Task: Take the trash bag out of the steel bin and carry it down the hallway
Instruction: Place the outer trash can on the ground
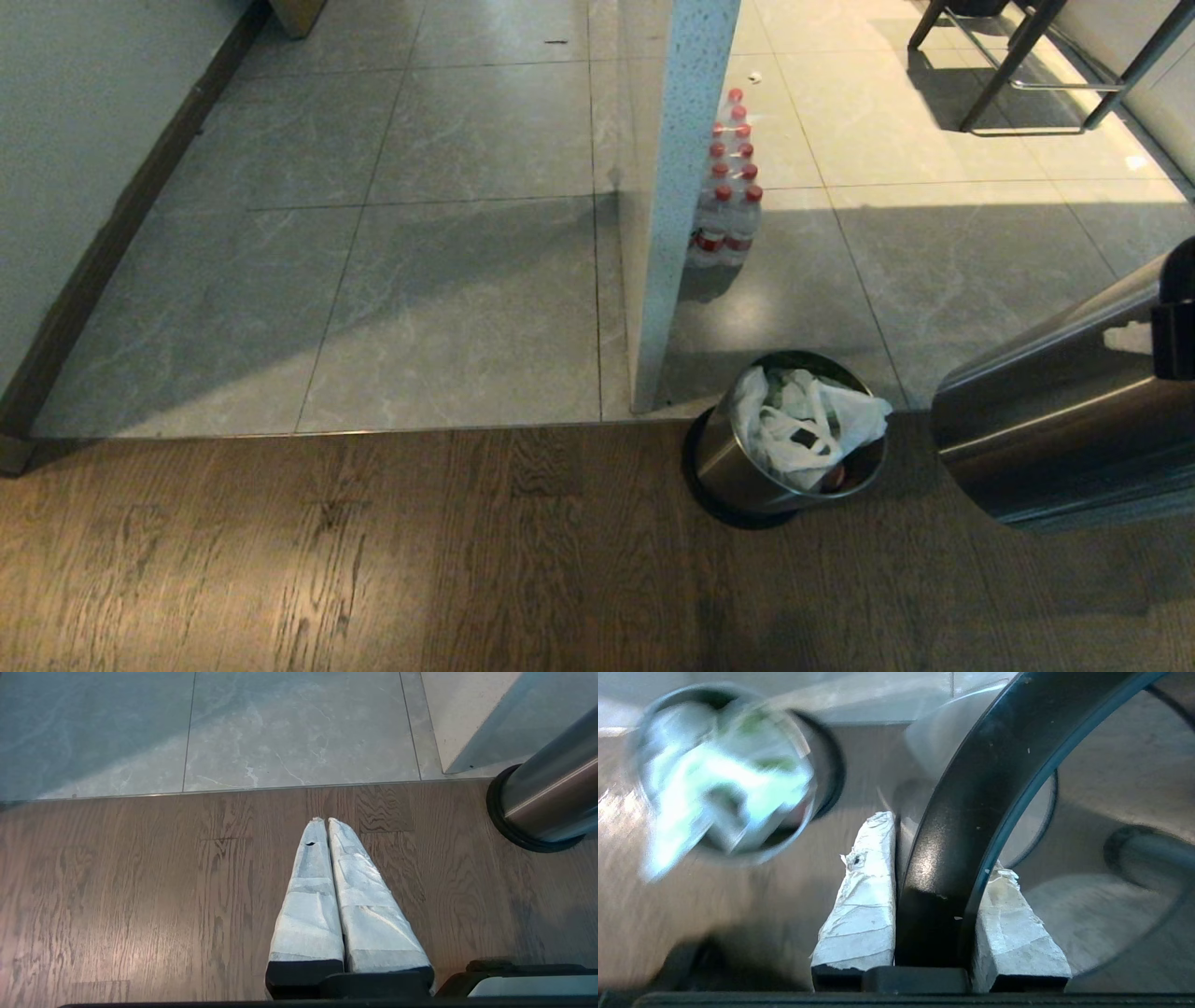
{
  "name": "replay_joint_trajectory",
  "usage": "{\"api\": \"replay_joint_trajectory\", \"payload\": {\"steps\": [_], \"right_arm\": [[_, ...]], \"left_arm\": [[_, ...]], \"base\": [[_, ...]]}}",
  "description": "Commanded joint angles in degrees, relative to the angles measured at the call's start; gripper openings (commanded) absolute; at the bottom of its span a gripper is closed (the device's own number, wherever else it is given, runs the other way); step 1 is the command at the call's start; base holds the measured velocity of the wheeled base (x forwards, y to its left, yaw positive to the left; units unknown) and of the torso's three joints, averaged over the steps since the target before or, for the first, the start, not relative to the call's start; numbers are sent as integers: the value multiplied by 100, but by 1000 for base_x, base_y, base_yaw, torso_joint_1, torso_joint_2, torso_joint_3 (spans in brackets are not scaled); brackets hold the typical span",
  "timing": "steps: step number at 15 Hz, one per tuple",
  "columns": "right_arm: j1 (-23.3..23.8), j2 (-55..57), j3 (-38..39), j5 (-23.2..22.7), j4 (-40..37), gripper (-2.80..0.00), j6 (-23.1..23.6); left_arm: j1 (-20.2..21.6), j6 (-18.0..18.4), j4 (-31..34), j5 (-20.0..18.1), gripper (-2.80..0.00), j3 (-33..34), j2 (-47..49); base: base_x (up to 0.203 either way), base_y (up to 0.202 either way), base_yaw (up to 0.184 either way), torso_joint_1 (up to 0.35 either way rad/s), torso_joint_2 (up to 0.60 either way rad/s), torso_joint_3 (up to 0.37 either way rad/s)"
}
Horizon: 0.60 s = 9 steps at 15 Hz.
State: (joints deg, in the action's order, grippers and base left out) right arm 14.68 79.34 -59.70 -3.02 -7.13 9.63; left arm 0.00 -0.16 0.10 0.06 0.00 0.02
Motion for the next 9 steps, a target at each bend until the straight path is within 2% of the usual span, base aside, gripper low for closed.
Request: {"api": "replay_joint_trajectory", "payload": {"steps": [1, 5, 9], "right_arm": [[219, 1121, 353, 18, 1209, -280, -32], [479, 2860, 90, -119, 2903, -280, -47], [640, 4035, -483, -189, 3598, -280, -16]], "left_arm": [[0, -2, -2, 2, -280, 9, -11], [0, -2, -2, 2, -280, 9, -11], [0, -2, -2, 2, -280, 0, -11]], "base": [[0, 0, 0, 0, 0, 0], [0, 0, 0, 0, 0, 0], [0, 0, 0, 0, 0, 0]]}}
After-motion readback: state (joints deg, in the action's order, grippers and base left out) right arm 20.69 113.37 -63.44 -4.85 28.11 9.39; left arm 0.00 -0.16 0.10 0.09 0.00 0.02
